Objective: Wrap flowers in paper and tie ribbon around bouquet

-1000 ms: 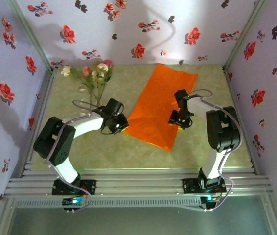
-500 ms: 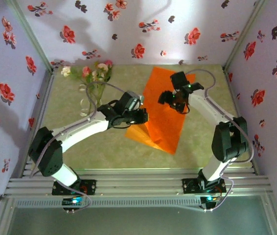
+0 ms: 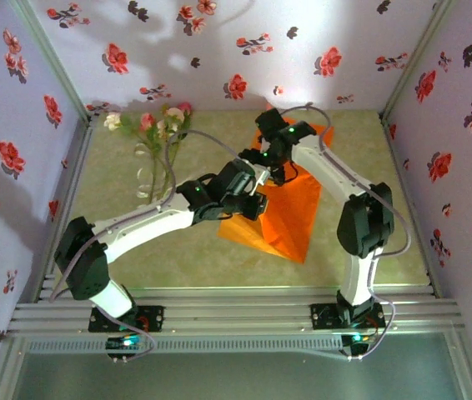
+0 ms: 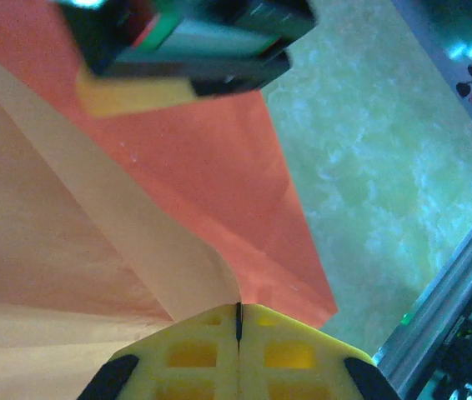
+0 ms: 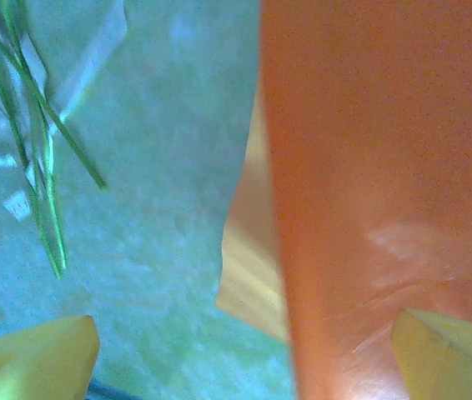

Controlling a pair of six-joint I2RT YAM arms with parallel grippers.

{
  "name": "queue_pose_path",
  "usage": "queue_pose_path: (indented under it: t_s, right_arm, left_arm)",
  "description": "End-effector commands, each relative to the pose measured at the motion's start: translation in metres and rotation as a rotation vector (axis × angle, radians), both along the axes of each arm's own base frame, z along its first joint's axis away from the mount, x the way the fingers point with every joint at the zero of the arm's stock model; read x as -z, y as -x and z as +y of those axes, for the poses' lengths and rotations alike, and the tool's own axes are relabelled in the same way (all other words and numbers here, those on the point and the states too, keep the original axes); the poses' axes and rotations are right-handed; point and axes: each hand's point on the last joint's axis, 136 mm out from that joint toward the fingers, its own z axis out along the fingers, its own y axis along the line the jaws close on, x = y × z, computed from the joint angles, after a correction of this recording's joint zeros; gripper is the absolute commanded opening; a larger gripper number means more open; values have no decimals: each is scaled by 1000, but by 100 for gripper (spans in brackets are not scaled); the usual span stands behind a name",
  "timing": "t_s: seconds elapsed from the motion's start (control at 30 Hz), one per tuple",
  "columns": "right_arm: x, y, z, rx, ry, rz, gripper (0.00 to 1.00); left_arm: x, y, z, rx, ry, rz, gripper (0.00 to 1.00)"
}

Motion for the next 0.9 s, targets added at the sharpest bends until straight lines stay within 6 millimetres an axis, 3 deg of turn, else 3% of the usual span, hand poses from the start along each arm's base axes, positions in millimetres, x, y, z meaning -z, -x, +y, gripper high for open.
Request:
queue_pose_path:
  t_s: [0.0, 0.13, 0.37, 0.5, 0.53, 0.57, 0.6, 0.67, 0.77, 0.87]
  right_arm:
    - [9, 18, 1, -81, 45, 77, 88]
    - [25, 21, -2, -121, 114, 105, 72]
    - [12, 8, -21, -137, 237, 26, 3]
    - [-5, -1, -30, -113, 262, -47, 0]
    - [-10, -4, -33, -98, 262, -65, 0]
    - [-15, -6, -35, -86, 258, -82, 0]
    - [-19, -7, -38, -71, 256, -93, 0]
    - [-26, -10, -47, -37, 250, -114, 0]
    - [-35, -11, -61, 27, 216, -149, 0]
    - [-47, -11, -77, 109, 168, -194, 0]
  left_arm:
    - [-9, 1, 1, 35, -34, -71, 0]
    - [-11, 3, 2, 52, -61, -92, 0]
    - [-10, 4, 8, 44, -86, -105, 0]
    - [-12, 1, 14, 2, -87, -107, 0]
    - [-15, -1, 18, -31, -81, -110, 7]
    - [-18, -4, 23, -71, -74, -110, 29]
    - [-21, -6, 27, -107, -64, -109, 42]
    - [-30, -8, 40, -197, -26, -101, 60]
    - [-41, -10, 57, -309, 65, -59, 65]
    - [-36, -14, 69, -396, 114, 22, 64]
